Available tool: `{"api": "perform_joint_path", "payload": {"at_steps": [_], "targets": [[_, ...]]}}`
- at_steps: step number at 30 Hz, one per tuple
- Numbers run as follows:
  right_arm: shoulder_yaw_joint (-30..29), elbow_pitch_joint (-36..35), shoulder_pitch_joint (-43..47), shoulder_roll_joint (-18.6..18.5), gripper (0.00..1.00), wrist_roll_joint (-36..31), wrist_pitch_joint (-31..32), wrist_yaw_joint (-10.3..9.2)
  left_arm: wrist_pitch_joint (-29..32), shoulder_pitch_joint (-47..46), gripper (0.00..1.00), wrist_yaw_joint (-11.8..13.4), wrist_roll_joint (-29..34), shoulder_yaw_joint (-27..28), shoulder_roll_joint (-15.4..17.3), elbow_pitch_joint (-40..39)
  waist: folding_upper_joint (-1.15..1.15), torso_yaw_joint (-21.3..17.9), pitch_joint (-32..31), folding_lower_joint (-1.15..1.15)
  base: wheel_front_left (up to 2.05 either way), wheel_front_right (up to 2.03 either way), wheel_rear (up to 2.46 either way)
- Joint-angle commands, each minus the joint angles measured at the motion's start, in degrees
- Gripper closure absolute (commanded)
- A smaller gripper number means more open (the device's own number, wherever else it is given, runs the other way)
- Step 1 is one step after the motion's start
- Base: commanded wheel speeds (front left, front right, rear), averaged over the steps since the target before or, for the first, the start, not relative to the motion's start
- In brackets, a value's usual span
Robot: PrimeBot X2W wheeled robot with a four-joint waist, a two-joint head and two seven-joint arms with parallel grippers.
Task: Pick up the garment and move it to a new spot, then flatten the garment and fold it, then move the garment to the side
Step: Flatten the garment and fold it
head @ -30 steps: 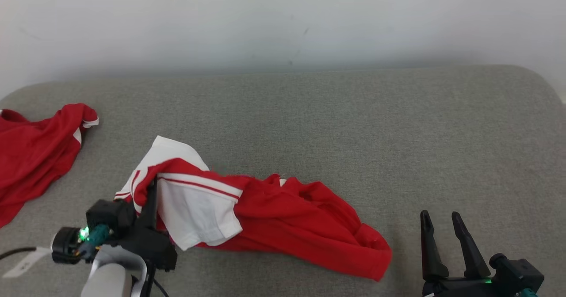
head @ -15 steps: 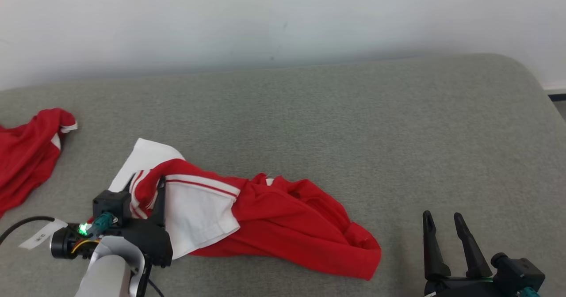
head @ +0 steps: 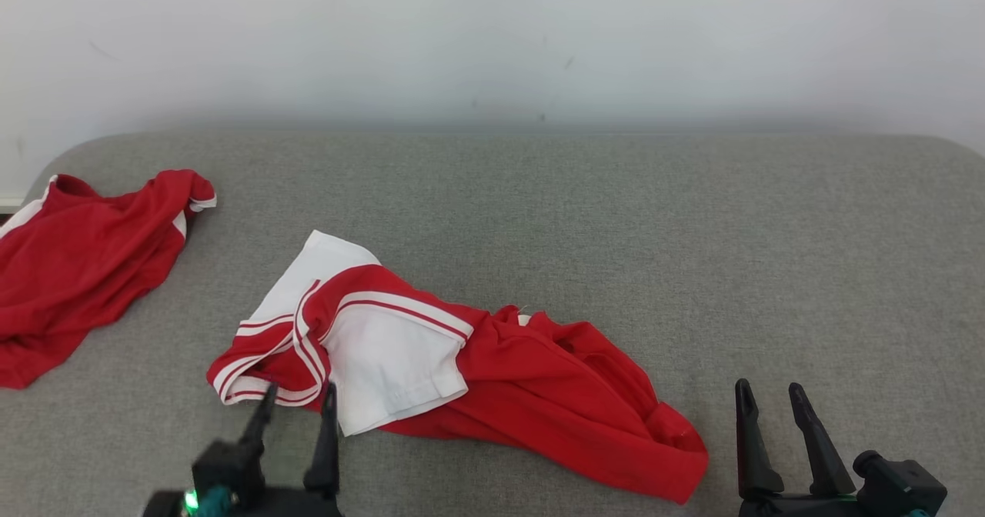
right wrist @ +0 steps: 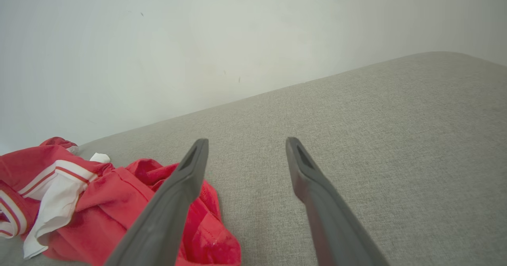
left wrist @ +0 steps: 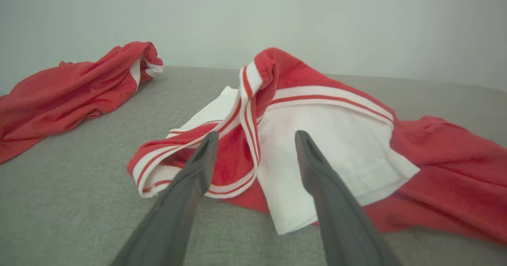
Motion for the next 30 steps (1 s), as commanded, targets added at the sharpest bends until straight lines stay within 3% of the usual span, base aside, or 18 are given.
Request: {"api": "perform_joint_path", "payload": {"at_steps": [1, 19, 20, 21, 22, 23, 30], "targets": [[0.14, -0.07, 0.6, -0.03, 0.0, 0.38, -0.07, 0.21, -0.1, 1.34, 0.0, 0.02, -0.39, -0.18, -0.38, 0.04, 0.0, 0.06, 0.11, 0.01, 0.0, 0.0, 0.0], [-0.23, -0.24, -1.49, -0.03, 0.0, -0.96, -0.07, 0.21, -0.11, -2.0, 0.0, -1.28, -2.92, 0.97, -1.87, 12.07, 0.0, -4.39, 3.32, 0.01, 0.0, 0.0, 0.0], [-0.29, -0.21, -1.52, -0.03, 0.0, -0.97, -0.07, 0.21, -0.11, -2.28, 0.22, -1.51, -3.15, 1.05, -1.92, 12.71, 0.0, -4.49, 3.32, 0.01, 0.0, 0.0, 0.0], [-0.29, -0.14, -1.56, -0.02, 0.0, -0.97, -0.07, 0.21, -0.11, -2.54, 0.55, -1.66, -3.21, 1.01, -1.95, 13.37, 0.0, -4.58, 3.29, 0.01, 0.0, 0.0, 0.0], [-0.3, -0.1, -1.58, -0.01, 0.0, -0.97, -0.07, 0.21, -0.11, -2.77, 0.67, -1.69, -3.0, 0.86, -1.98, 14.02, 0.0, -4.65, 3.22, 0.01, 0.0, 0.0, 0.0], [-0.4, -0.09, -1.56, -0.02, 0.0, -0.98, -0.07, 0.21, -0.11, -3.07, 1.0, -1.78, -3.04, 1.02, -2.03, 14.21, 0.0, -4.64, 3.13, 0.01, 0.0, 0.0, 0.0], [-1.33, -0.24, -0.09, -0.01, 0.0, -0.51, -0.07, 0.21, -0.11, -3.28, 1.0, -2.34, -2.61, 0.42, -2.52, 12.78, 0.0, -1.84, 2.11, 0.01, 0.0, 0.0, 0.0]]}}
